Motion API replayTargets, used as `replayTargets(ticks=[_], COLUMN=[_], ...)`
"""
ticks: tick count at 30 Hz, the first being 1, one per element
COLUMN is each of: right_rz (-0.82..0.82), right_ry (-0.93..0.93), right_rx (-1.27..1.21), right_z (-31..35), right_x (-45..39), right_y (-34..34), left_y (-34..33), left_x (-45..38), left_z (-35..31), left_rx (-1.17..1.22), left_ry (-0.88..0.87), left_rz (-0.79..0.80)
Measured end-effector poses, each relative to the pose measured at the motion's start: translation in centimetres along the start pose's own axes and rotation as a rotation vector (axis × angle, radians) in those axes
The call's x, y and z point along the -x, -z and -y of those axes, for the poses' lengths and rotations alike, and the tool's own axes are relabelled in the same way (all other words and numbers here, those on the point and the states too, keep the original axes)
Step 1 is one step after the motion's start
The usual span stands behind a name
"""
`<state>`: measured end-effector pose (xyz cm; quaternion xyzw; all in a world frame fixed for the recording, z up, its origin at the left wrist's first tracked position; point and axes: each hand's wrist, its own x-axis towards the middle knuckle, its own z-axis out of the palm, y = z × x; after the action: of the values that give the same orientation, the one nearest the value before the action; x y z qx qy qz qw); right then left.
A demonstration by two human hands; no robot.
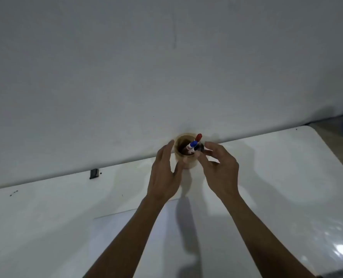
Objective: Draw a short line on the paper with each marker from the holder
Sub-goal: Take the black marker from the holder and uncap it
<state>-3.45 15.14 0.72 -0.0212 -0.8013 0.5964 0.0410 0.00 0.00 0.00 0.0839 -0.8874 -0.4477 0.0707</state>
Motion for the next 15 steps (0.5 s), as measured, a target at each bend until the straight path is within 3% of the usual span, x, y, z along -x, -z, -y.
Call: replayTargets(ticks=[15], right_rz=[-0.056], right_ry=[0.061], right_rx=[0.068], right_z=[-0.7], right_x=[-1.1], right_y=[-1.3], left_y=[-2.1], left_x=[-1.3], left_z=[0.9], left_rx=[0.082], left_ry=[0.01], left_rz=[-0.089])
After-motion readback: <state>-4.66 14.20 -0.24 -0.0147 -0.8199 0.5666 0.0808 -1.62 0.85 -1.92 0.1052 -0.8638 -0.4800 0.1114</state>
